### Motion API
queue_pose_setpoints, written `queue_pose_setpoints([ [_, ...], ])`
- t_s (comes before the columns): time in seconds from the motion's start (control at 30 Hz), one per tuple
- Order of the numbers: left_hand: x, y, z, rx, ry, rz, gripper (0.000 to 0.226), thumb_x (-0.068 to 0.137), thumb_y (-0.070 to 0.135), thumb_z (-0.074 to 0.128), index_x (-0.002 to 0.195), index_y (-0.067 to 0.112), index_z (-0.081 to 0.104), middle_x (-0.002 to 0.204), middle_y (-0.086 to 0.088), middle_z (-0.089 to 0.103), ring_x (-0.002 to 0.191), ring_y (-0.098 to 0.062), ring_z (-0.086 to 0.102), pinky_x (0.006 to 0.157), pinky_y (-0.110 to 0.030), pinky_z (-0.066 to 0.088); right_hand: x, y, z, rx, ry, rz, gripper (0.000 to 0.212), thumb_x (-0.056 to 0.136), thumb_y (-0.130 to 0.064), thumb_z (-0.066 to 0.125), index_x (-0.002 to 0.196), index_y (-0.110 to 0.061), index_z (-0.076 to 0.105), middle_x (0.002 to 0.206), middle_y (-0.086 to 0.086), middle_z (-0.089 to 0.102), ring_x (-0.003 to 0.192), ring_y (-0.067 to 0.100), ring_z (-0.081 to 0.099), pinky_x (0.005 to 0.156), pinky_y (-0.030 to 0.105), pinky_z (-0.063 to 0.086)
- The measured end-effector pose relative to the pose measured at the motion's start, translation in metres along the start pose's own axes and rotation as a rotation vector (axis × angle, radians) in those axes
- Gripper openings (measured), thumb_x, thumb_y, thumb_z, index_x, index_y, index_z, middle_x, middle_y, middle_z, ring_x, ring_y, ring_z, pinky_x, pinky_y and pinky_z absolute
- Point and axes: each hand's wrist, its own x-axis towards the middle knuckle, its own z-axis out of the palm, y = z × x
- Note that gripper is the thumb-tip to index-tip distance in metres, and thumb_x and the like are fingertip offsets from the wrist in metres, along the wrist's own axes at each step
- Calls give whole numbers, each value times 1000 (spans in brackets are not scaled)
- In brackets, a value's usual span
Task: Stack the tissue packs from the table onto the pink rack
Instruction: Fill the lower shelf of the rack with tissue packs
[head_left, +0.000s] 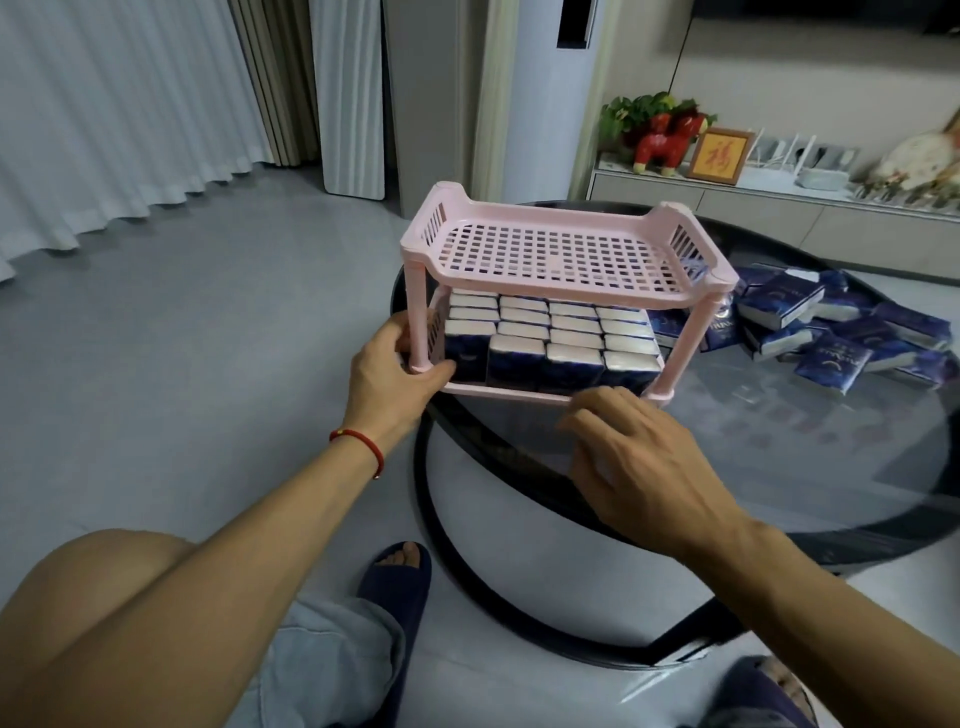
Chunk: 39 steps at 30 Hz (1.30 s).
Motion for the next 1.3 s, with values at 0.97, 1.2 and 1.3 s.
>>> queue_pose_setpoints([
  [0.97, -108, 92, 119, 144, -532, 294, 37, 94, 18, 65, 132, 18, 63, 110, 9, 53, 87, -2, 50, 79, -5, 37, -57, 74, -37, -136, -391, 756, 25, 99, -34, 61, 104, -9, 59, 107, 9, 43, 81, 37, 60, 67, 42, 48],
  [1.2, -106, 97, 123, 155, -555, 112, 35, 99, 32, 61, 131, 18, 66, 112, 2, 57, 96, -8, 57, 77, -11, 43, -57, 52, -47, 58, -291, 666, 48, 80, -59, 76, 106, -23, 59, 104, -2, 62, 91, 20, 59, 75, 41, 55],
  [1.3, -106, 98, 113, 67, -541, 95, 32, 98, 30, 63, 129, 23, 67, 107, 7, 63, 85, 2, 60, 70, -1, 44, -54, 39, -37, 234, -175, 721, 50, 78, -49, 82, 110, -23, 54, 99, -3, 69, 84, 17, 65, 73, 38, 58],
])
